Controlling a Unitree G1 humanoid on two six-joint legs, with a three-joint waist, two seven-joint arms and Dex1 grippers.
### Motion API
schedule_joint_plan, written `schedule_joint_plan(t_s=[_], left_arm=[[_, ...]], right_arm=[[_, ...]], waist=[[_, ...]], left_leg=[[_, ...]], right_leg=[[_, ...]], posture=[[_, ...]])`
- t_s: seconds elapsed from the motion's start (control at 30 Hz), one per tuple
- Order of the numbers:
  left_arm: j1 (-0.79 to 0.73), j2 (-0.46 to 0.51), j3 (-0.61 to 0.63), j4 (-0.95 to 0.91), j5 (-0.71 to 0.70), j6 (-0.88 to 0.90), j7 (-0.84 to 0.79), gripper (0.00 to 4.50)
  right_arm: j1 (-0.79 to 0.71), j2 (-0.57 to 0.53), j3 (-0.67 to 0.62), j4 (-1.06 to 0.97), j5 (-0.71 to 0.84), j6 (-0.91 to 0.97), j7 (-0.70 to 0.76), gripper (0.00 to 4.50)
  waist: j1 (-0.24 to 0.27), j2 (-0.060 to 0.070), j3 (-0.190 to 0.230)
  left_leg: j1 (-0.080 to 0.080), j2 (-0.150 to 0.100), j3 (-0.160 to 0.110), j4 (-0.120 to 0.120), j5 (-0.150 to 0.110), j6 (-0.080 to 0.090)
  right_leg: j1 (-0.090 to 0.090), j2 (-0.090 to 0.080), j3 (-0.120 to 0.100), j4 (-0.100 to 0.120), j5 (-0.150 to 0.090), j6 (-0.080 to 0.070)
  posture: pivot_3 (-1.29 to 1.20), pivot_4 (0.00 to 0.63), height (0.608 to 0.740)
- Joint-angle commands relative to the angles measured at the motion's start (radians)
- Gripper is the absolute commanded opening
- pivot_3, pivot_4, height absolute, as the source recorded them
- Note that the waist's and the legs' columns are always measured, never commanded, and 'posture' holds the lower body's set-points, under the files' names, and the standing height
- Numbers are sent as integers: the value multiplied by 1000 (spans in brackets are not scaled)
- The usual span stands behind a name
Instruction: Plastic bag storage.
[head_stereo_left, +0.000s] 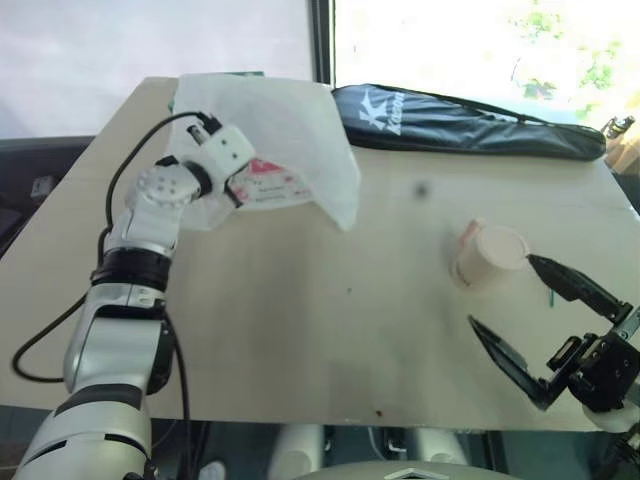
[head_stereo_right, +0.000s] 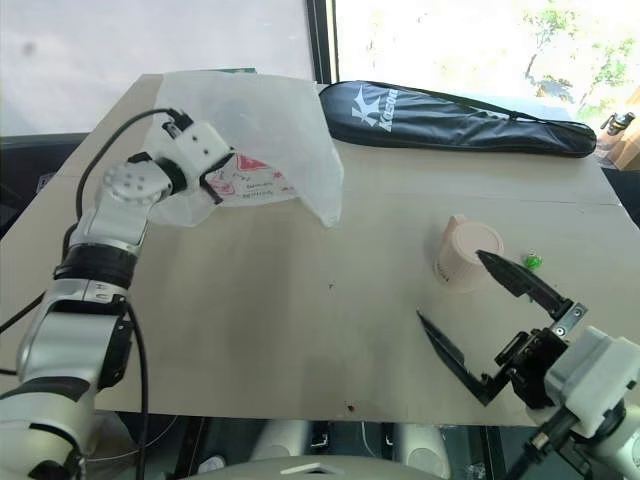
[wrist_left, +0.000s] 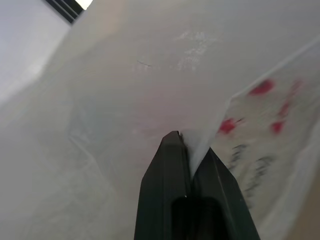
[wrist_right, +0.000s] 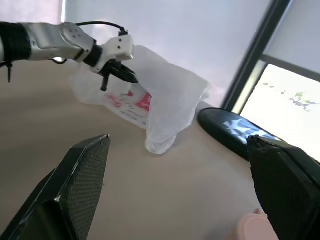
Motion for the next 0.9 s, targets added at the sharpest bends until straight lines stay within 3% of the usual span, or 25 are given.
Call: schedule_joint_plan(t_s=[0.03,0.17,0.37,0.47,0.6,0.67,0.73,0.9], left_arm=[[-90,-42,102,-252,-215,501,-19,32],[-183,-121,182,-340,-314,758,83,32],[-213,-173,201,-397,-338,881,211,32],[-198,-206,197,-425,-338,876,259,32],[-192,-229,217,-428,-347,864,298,32],[-179,-221,212,-442,-351,856,305,32],[-166,-218,220,-459,-358,860,320,32],[-129,-205,223,-506,-369,865,338,32]], right_arm=[[-33,-12,-63,-22,-80,229,-109,4500],[-121,-55,-46,-5,-125,473,-152,4500],[-403,-61,28,76,-63,736,-163,4500],[-653,-102,162,163,-112,822,-152,4500],[-869,-214,433,310,-324,819,-92,4500],[-901,-295,540,370,-446,776,-49,4500],[-893,-366,563,390,-511,754,-10,4500],[-793,-473,418,354,-579,809,40,4500]], waist=[[1,0,0],[1,0,0],[-3,2,0],[-4,2,1],[1,3,2],[4,3,2],[5,3,2],[6,3,2]], left_leg=[[0,0,-1,1,0,0],[-3,0,-4,4,0,0],[-1,-1,-4,4,0,0],[-1,0,-4,4,1,-1],[-1,-1,-3,4,1,-1],[-3,-1,-4,3,1,-1],[-12,-2,-7,5,1,-1],[-16,-3,-8,5,1,-1]], right_leg=[[0,0,0,0,0,0],[0,1,-2,1,0,0],[1,2,0,2,0,0],[0,3,1,2,0,0],[0,3,2,2,1,-1],[-1,3,0,1,2,-4],[-8,3,-2,1,2,-4],[-10,-1,-4,0,3,-4]], posture=[[0,150,740],[0,150,740],[0,150,740],[0,150,740],[0,150,740],[0,150,740],[0,150,740],[0,150,740]])
